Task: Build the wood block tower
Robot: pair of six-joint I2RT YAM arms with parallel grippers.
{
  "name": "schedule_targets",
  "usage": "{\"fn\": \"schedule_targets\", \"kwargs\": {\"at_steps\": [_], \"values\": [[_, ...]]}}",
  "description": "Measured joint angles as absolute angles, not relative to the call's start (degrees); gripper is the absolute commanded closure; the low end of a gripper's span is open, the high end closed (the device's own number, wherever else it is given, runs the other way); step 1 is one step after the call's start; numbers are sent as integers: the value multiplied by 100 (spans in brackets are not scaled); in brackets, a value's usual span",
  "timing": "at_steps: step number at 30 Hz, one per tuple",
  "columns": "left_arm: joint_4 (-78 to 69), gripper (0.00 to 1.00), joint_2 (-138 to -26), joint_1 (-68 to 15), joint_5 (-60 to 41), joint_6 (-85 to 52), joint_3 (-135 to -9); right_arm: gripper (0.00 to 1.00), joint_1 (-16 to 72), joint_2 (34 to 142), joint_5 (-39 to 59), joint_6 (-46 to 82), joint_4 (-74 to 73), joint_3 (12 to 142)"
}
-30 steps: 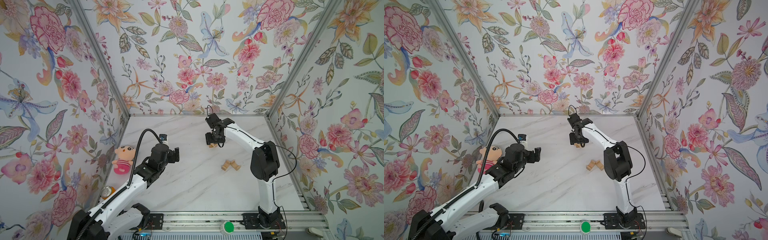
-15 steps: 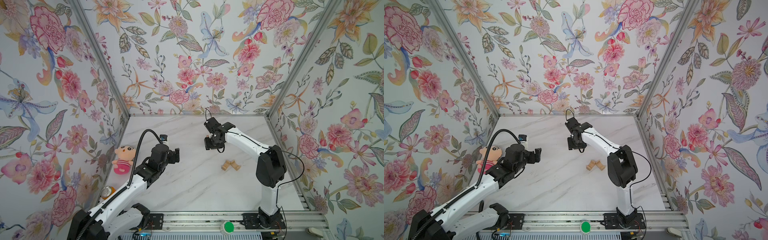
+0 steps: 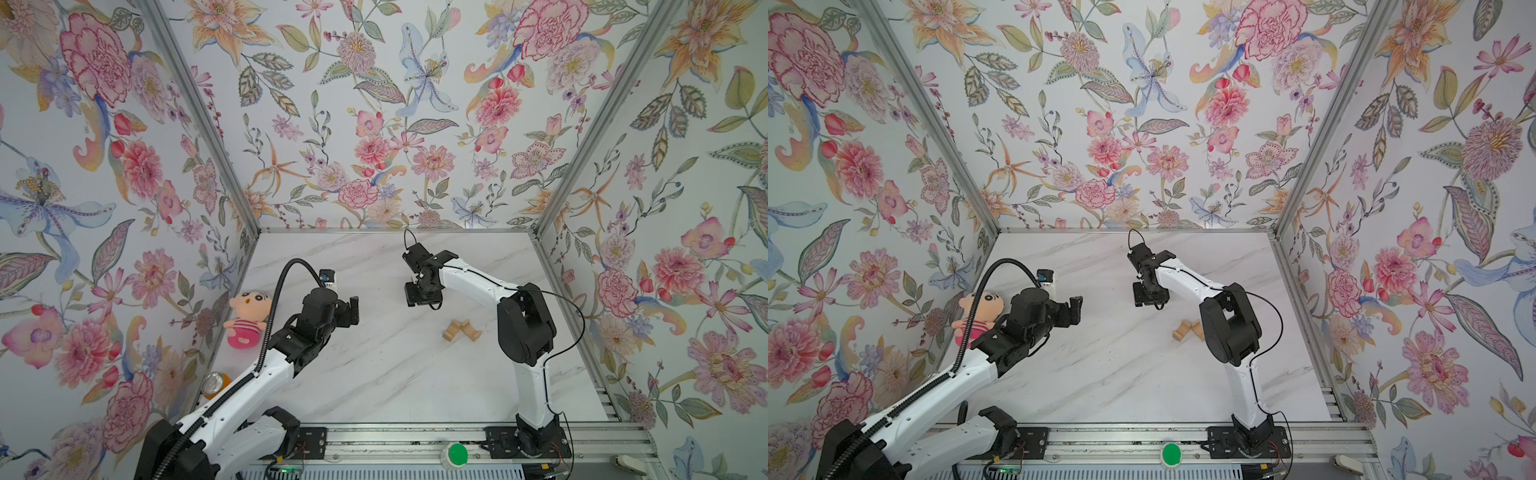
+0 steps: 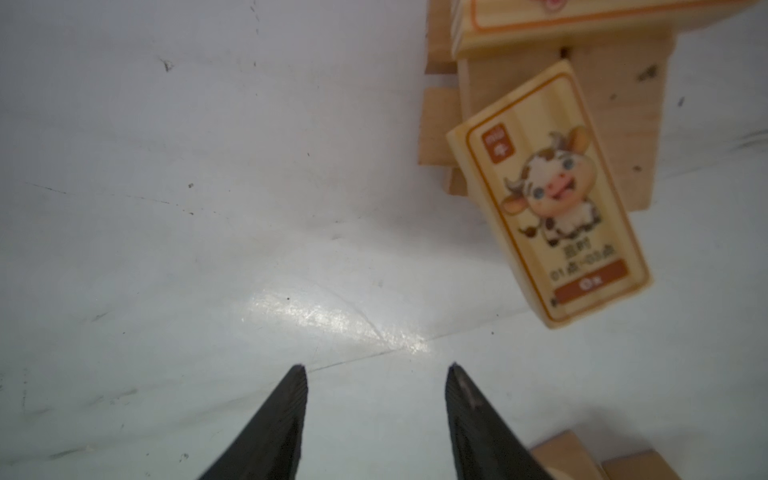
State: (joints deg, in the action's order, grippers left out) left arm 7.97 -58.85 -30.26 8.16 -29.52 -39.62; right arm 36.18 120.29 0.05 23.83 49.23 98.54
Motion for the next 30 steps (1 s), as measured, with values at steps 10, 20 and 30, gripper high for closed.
{"fn": "schedule_targets", "kwargs": {"at_steps": [10,20,30], "values": [[856,8,-5955,-2982,834,-2934,-3962,44,3306,12044,21,2320,4858,9856],[888,8,-6045,-2956,836,-2934,-3964,44,3192,12099,21,2272,4834,9992],[893,8,-6053,-2952,832,-2934,-3964,43,3144,12108,-27,2231,4812,9959]]}}
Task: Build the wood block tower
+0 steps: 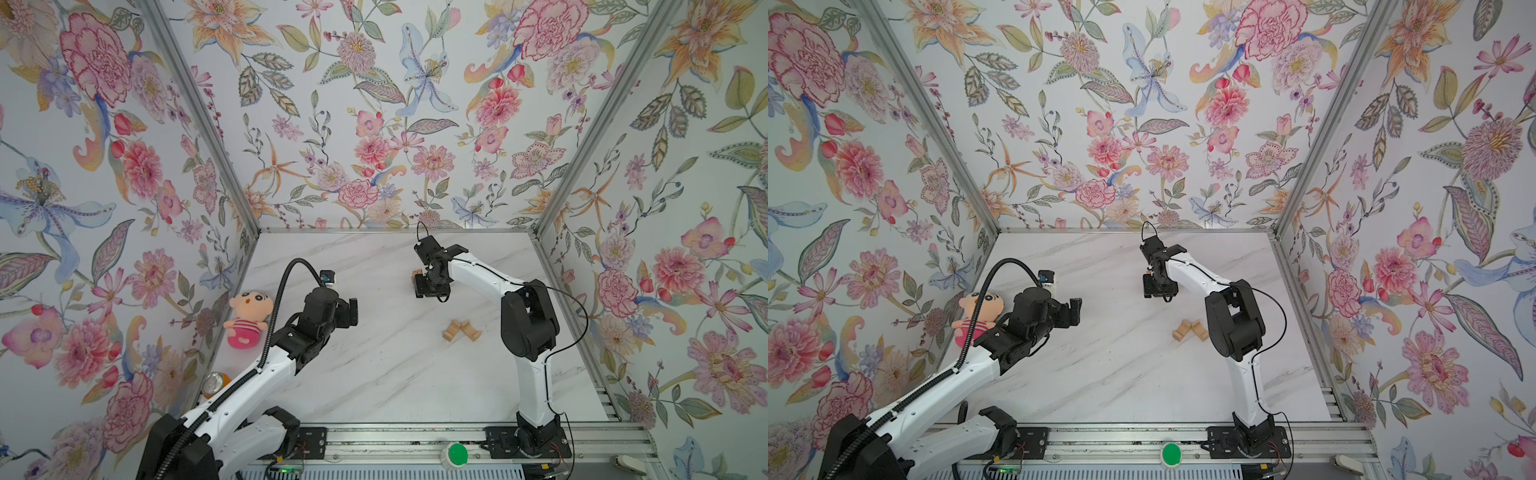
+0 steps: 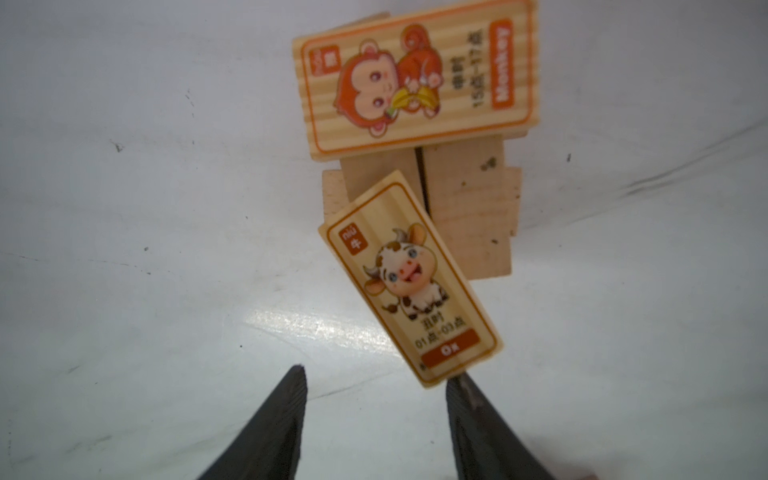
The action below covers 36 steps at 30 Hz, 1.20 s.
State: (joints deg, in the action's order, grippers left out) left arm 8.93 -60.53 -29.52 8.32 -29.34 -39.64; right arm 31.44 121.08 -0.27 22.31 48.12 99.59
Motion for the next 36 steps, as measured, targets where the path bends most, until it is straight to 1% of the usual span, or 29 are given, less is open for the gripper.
{"fn": "schedule_targets", "kwargs": {"at_steps": [7,16,27,36], "values": [[895,8,-6101,-2952,812,-2936,-3964,43,3175,11981,-49,2231,4838,9725],[899,8,-6095,-2952,812,-2936,-3964,43,3487,11758,-19,2231,4823,9743],[941,8,-5940,-2952,812,-2934,-3966,43,3465,12140,25,2185,4823,10162],[941,8,-5964,-2952,814,-2936,-4053,43,3321,12280,51,2126,4818,10204]]}}
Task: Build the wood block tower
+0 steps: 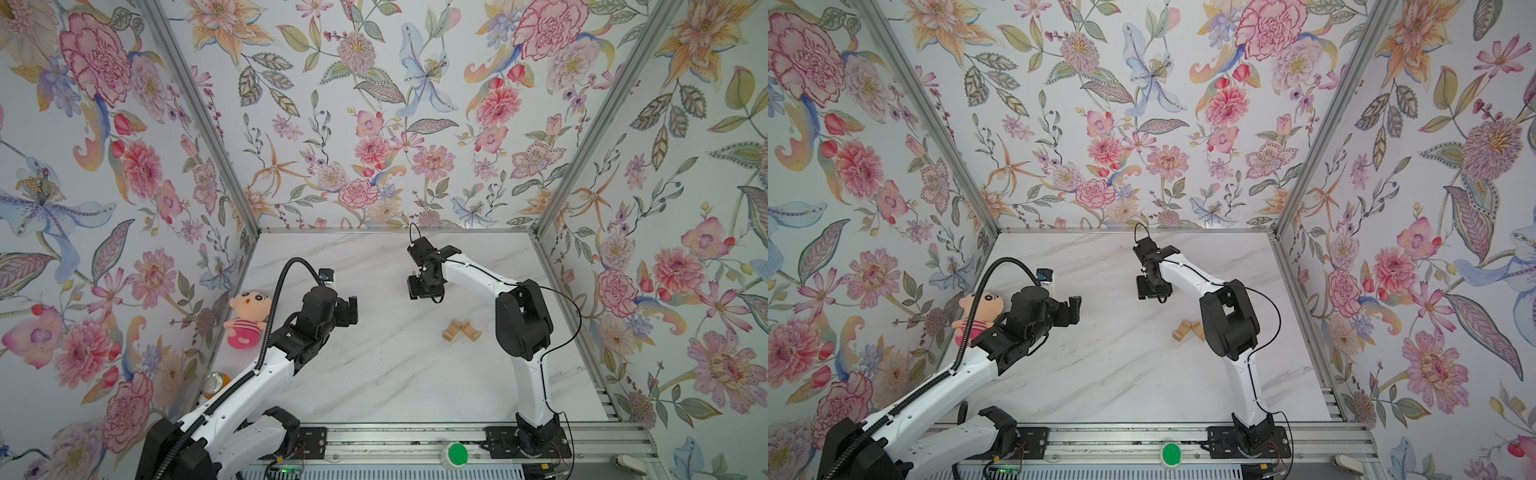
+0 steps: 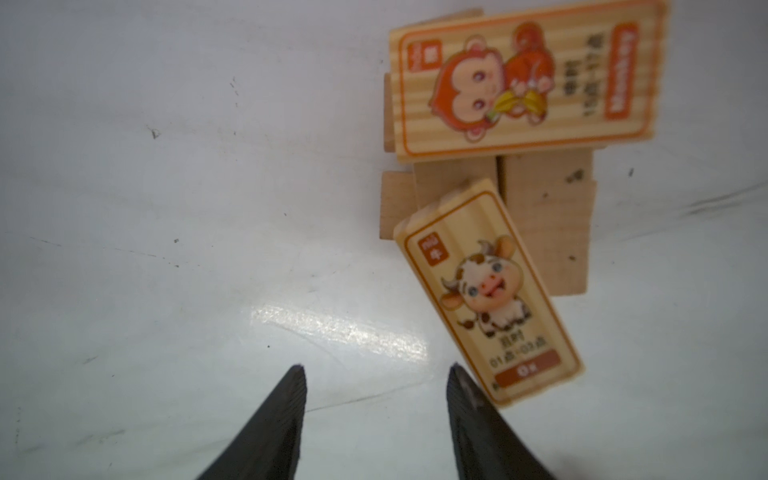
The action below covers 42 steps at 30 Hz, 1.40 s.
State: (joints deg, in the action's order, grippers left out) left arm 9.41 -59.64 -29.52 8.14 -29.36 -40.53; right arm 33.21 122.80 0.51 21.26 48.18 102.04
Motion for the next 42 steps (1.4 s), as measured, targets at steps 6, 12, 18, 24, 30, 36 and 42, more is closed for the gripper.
{"fn": "schedule_targets", "kwargs": {"at_steps": [6,12,18,24,30,36,42], "values": [[939,8,-6012,-2952,814,-2936,-4095,43,3203,12280,47,2097,4823,10232],[941,8,-6016,-2952,814,-2936,-4106,43,3105,12283,47,2016,4823,10344],[939,8,-6049,-2952,814,-2936,-4132,42,3030,12317,49,1970,4821,10420],[941,8,-6053,-2952,814,-2939,-4134,41,2956,12372,47,1935,4821,10462],[943,8,-6053,-2952,814,-2956,-4136,40,2945,12379,47,1881,4821,10536],[985,8,-6045,-2952,814,-2956,-4143,39,2888,12407,47,1855,4816,10654],[1050,8,-6016,-2952,816,-2958,-4147,34,2873,12409,40,1811,4823,10661]]}}
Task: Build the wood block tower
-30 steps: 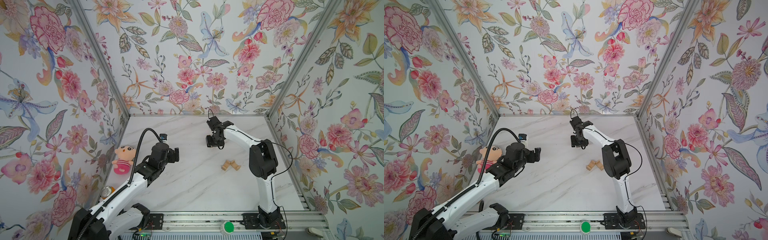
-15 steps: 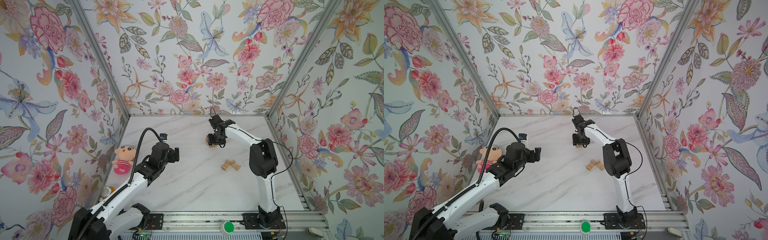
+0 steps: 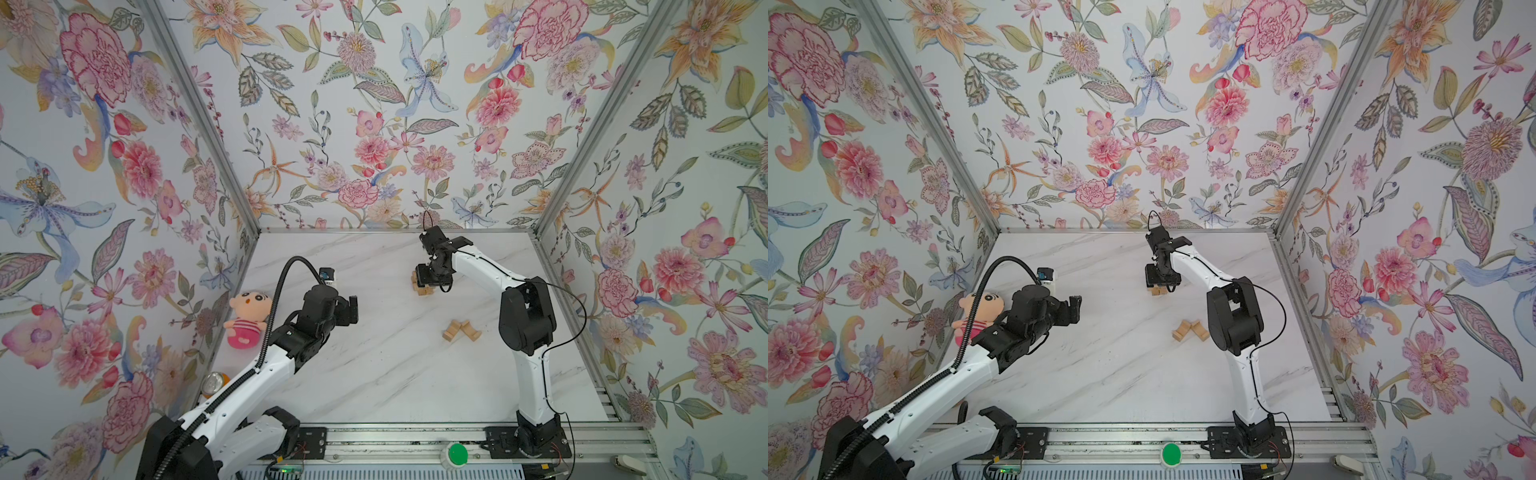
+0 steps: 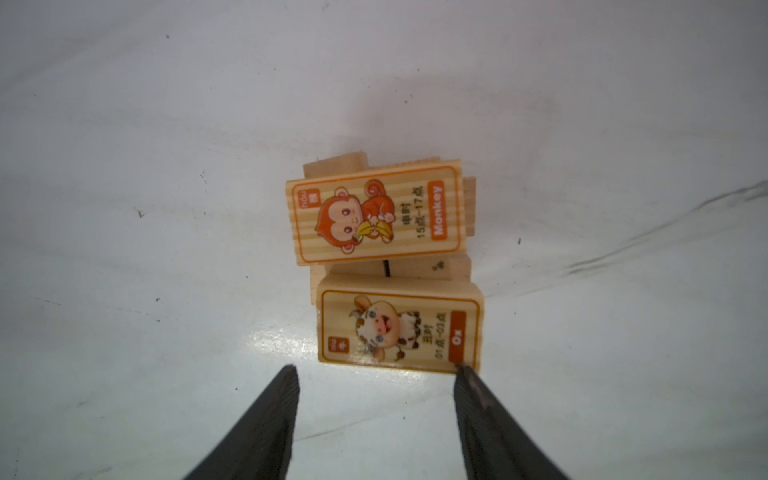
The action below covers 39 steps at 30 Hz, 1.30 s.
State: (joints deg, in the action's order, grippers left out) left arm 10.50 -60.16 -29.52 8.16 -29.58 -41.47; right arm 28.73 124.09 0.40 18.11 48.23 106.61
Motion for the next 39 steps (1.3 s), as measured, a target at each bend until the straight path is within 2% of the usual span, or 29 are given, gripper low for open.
{"fn": "schedule_targets", "kwargs": {"at_steps": [4,9,13,23,39], "values": [[1076,8,-6001,-2952,816,-2958,-4200,17,2884,12405,-64,1734,4823,10661],[1076,8,-5961,-2952,814,-2976,-4211,11,2910,12407,-220,1667,4956,10742],[1079,8,-5876,-2952,816,-2987,-4211,11,2930,12409,-307,1664,5037,10962],[1085,8,-5804,-2952,838,-2995,-4211,20,2954,12903,-373,1625,5223,11627],[1087,8,-5806,-2952,928,-2976,-4211,21,2947,13054,-414,1651,5450,11668]]}}
